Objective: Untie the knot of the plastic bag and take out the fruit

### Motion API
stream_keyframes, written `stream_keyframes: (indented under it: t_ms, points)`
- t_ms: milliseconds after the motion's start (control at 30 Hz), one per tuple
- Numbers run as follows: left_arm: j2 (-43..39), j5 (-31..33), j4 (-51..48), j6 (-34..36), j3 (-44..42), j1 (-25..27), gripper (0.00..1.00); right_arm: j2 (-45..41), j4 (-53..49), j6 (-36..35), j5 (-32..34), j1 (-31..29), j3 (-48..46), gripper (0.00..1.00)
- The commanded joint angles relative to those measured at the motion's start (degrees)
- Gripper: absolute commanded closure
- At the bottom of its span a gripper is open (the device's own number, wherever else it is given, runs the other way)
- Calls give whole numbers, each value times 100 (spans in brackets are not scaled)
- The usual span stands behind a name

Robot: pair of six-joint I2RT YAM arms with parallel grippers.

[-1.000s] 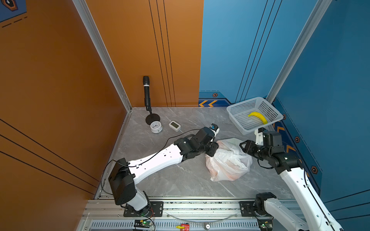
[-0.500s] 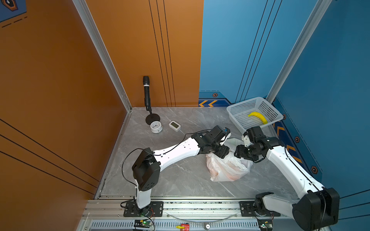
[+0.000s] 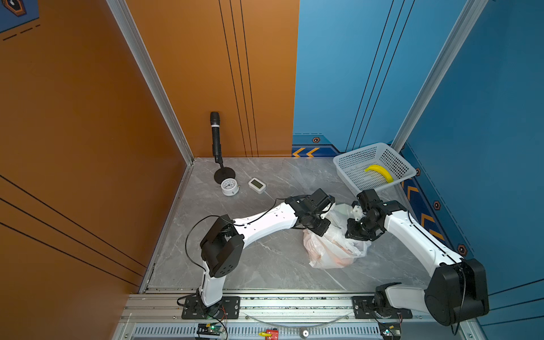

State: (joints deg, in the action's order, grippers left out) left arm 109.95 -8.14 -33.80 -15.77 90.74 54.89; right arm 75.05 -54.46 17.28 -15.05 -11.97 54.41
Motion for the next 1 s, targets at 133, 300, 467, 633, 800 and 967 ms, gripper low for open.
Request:
stream_keyframes:
  t_ms: [133, 300, 467, 633, 800, 967]
  points:
    - [-462, 526, -178, -58, -280, -118, 100, -496, 40, 280, 82, -27, -182, 100]
    - [-704, 710, -180, -67, -475, -278, 100, -1028, 364, 521, 295, 6, -334, 100]
    - [-918, 843, -179, -34, -664, -424, 100, -1267, 399, 714, 432, 197, -361, 100]
    - [-1149, 987, -179, -44, -877, -597, 100, -1436, 459, 847, 471, 541, -345, 100]
    - [-1315, 1129, -179, 77, -1005, -803, 100, -1571, 517, 916, 510, 975, -371, 100]
    - [-1400, 1188, -179, 49, -985, -1065, 100, -1724, 553, 1003, 421, 1399, -468, 100]
